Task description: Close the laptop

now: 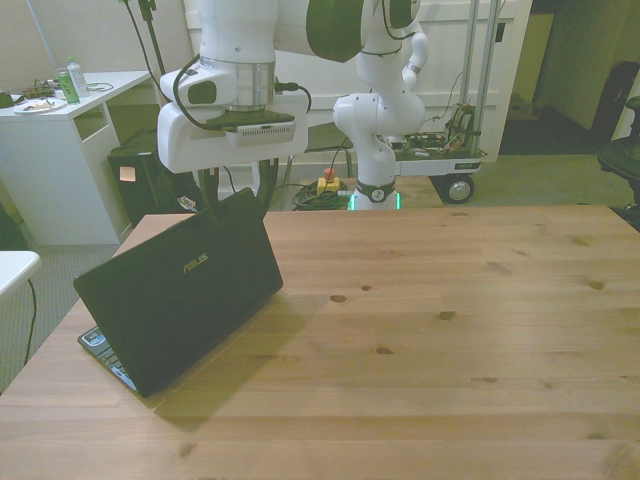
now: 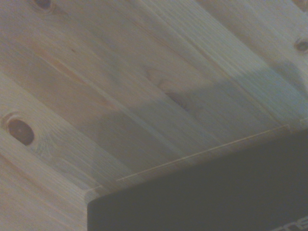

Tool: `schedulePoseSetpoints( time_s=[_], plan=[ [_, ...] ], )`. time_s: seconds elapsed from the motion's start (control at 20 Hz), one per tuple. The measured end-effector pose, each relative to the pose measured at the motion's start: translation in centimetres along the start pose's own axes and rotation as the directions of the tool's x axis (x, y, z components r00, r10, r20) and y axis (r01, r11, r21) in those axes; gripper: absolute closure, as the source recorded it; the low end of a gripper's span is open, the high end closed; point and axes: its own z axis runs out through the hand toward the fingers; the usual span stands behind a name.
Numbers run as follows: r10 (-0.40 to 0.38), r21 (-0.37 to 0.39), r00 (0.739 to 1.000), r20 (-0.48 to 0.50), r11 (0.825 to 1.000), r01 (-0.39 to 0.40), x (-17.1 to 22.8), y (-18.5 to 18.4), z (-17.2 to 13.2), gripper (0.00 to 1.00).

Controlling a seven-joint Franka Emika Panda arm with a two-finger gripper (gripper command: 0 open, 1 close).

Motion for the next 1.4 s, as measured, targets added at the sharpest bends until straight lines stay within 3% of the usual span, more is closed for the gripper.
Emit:
schedulePoseSetpoints(
  time_s=[0.35,0.9,1.15,1.4],
  plan=[
    [0.006,0.033,1.0,-0.002,0.999,-0.006,0.5,1.9,-0.6,1.0],
    [0.008,0.031,1.0,0.015,0.999,-0.008,1.2,3.8,0.9,1.0],
    [0.027,0.032,0.999,0.031,0.999,-0.028,0.0,6.8,1.8,1.0],
    [0.059,0.04,0.997,0.052,0.997,-0.061,-2.6,12.2,4.2,1.0]
  ],
)
